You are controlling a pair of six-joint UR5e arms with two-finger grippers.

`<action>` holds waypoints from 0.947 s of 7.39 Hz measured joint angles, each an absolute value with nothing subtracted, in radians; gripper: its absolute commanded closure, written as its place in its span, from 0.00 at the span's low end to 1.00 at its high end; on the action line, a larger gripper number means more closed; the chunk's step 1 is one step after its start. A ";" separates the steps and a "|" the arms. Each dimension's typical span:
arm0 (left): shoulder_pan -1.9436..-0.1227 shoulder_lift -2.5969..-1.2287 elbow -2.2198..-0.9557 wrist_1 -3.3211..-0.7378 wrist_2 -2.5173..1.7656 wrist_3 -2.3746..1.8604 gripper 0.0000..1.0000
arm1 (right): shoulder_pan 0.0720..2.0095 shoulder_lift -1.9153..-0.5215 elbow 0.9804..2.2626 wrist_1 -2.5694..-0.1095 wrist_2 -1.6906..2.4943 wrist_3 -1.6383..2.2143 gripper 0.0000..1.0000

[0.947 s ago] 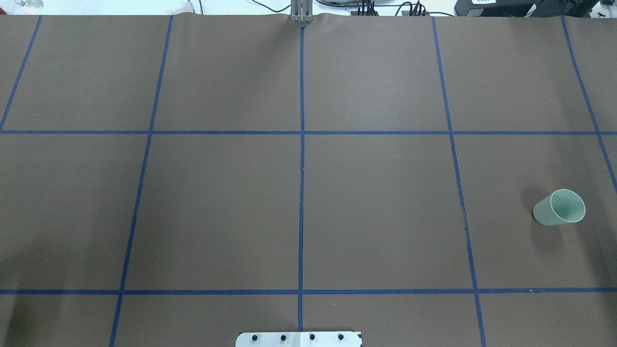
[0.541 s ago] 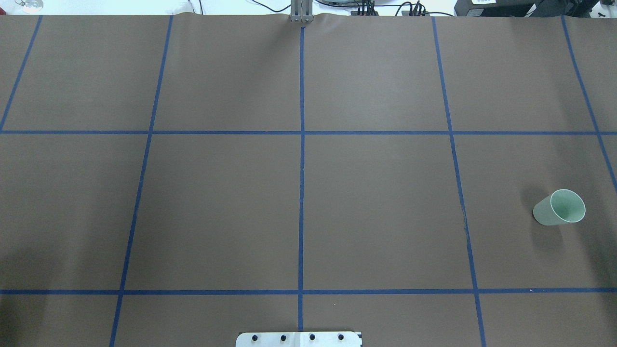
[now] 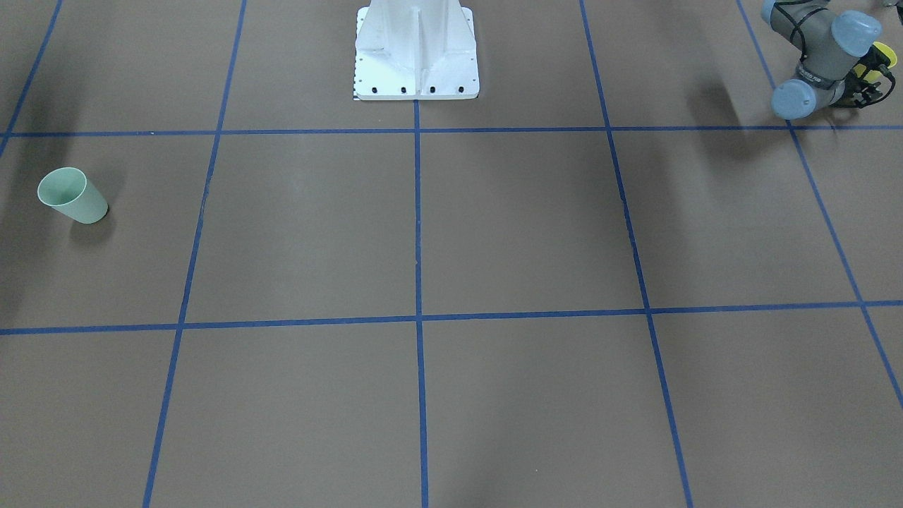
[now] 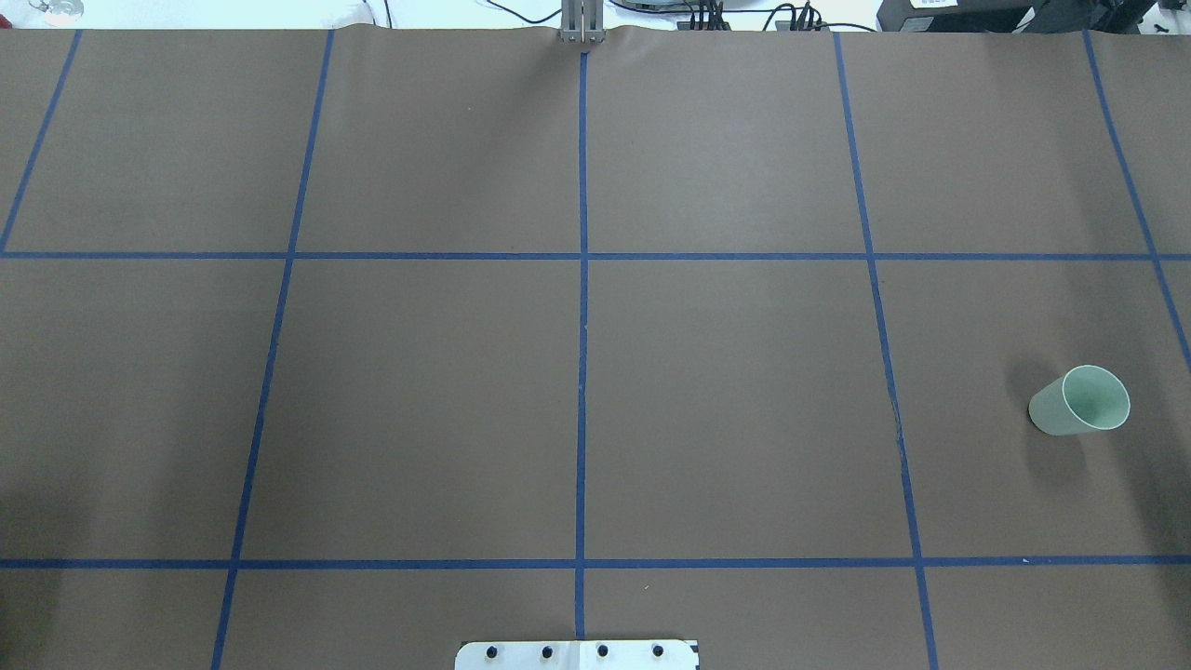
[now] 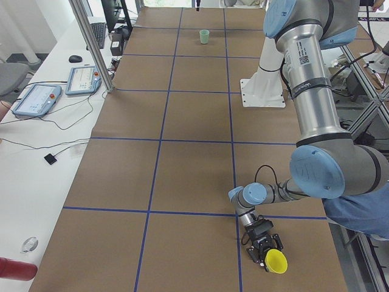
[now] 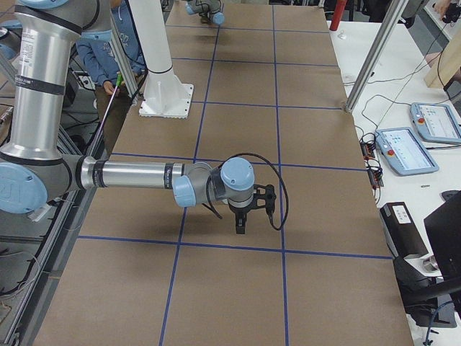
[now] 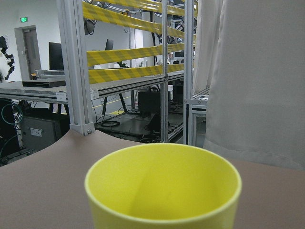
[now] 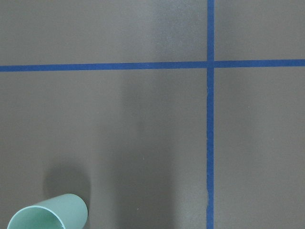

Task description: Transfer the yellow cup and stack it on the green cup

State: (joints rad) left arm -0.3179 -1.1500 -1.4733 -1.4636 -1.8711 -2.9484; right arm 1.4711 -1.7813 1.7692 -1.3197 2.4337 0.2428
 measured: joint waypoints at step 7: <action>-0.348 -0.986 -1.617 -1.568 -1.473 -2.724 0.63 | 1.470 -1.763 1.801 -1.324 2.433 0.250 0.00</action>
State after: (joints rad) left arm -0.3483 -0.9857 -1.6170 -1.5676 -1.4728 -2.7237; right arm 1.4701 -1.7627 1.8012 -1.3235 2.4334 0.2504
